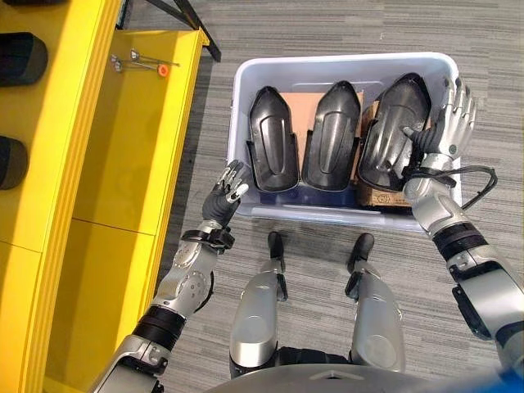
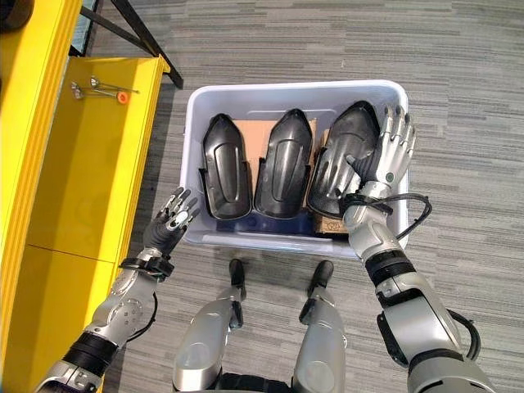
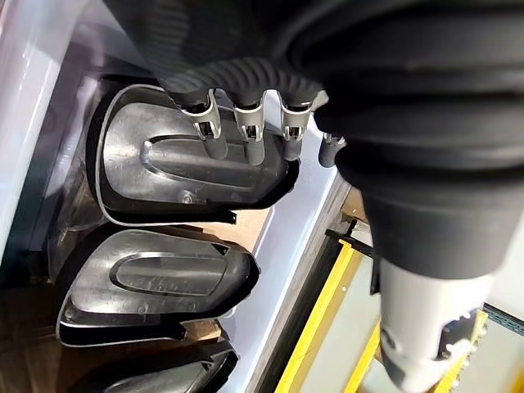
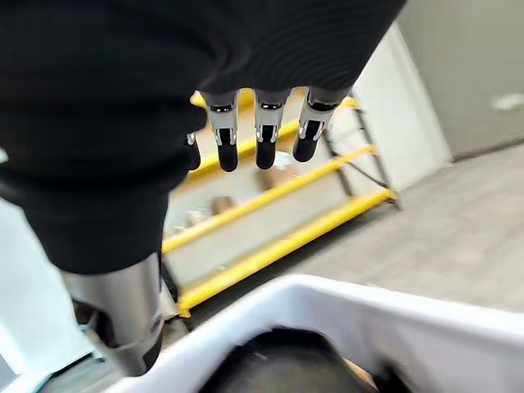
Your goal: Move parts from the plastic box to the shelf.
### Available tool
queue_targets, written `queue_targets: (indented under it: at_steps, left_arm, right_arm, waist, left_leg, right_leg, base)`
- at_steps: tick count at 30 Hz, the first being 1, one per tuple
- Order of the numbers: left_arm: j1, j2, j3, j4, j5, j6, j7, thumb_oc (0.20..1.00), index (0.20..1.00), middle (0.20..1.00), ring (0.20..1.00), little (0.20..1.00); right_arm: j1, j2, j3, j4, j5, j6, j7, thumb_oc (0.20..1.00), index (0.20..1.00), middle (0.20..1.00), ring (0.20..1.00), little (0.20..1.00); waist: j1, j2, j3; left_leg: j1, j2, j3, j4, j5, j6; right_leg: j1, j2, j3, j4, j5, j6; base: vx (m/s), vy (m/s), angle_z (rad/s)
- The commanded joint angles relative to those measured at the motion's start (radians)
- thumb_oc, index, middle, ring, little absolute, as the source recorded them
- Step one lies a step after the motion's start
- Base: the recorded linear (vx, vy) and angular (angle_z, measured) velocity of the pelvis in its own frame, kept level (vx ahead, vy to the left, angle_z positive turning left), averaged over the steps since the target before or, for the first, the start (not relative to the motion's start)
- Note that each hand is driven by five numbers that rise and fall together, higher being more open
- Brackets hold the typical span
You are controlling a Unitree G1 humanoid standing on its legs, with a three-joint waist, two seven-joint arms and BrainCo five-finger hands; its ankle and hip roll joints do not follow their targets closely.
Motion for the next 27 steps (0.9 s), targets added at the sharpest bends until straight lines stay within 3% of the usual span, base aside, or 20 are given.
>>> queue_targets:
  at_steps: [1,4,14,22,27]
  left_arm:
    - [0.010,-0.011,-0.001,-0.036,0.006,-0.048,-0.014,1.000,1.000,1.000,1.000,1.000]
    - [0.010,-0.010,0.005,-0.042,0.011,-0.035,-0.011,1.000,1.000,1.000,1.000,1.000]
    - [-0.009,-0.021,0.008,-0.042,0.019,0.007,0.008,1.000,1.000,1.000,1.000,1.000]
    - [-0.011,-0.015,-0.007,-0.041,0.016,0.024,-0.003,1.000,1.000,1.000,1.000,1.000]
    - [-0.019,-0.015,-0.021,-0.035,0.017,0.020,0.000,1.000,1.000,1.000,1.000,1.000]
  right_arm:
    - [-0.019,0.015,-0.014,0.028,0.179,-0.036,0.028,1.000,1.000,1.000,1.000,1.000]
    - [-0.015,0.031,-0.028,0.046,0.235,-0.059,0.071,1.000,1.000,1.000,1.000,1.000]
    - [-0.068,0.047,-0.001,0.086,0.188,-0.096,0.205,1.000,1.000,1.000,1.000,1.000]
    - [-0.087,0.042,-0.018,0.127,0.274,-0.040,0.140,1.000,1.000,1.000,1.000,1.000]
    - [-0.092,0.047,-0.059,0.189,0.353,-0.047,0.099,1.000,1.000,1.000,1.000,1.000]
  waist:
    - [-0.005,-0.008,-0.015]
    - [-0.003,-0.006,-0.015]
    - [0.009,-0.001,-0.015]
    - [0.011,0.003,-0.015]
    - [0.009,0.006,-0.015]
  left_leg:
    - [-0.037,-0.014,-0.002,0.006,0.014,0.023]
    - [-0.035,-0.016,-0.003,0.005,0.013,0.023]
    - [-0.055,-0.015,-0.006,0.027,0.014,0.021]
    - [-0.070,-0.015,-0.008,0.036,0.014,0.021]
    - [-0.077,-0.013,-0.006,0.039,0.012,0.021]
  right_leg:
    - [0.016,-0.021,0.015,0.073,-0.063,0.039]
    - [0.017,-0.022,0.013,0.073,-0.064,0.038]
    - [-0.006,-0.028,0.002,0.111,-0.074,0.030]
    - [-0.025,-0.031,0.004,0.129,-0.077,0.028]
    - [-0.034,-0.031,0.005,0.132,-0.077,0.028]
  base:
    - [0.00,-0.027,-0.04]
    - [0.00,-0.013,-0.03]
    - [0.01,-0.014,0.00]
    - [0.00,0.000,0.00]
    - [0.00,0.000,0.00]
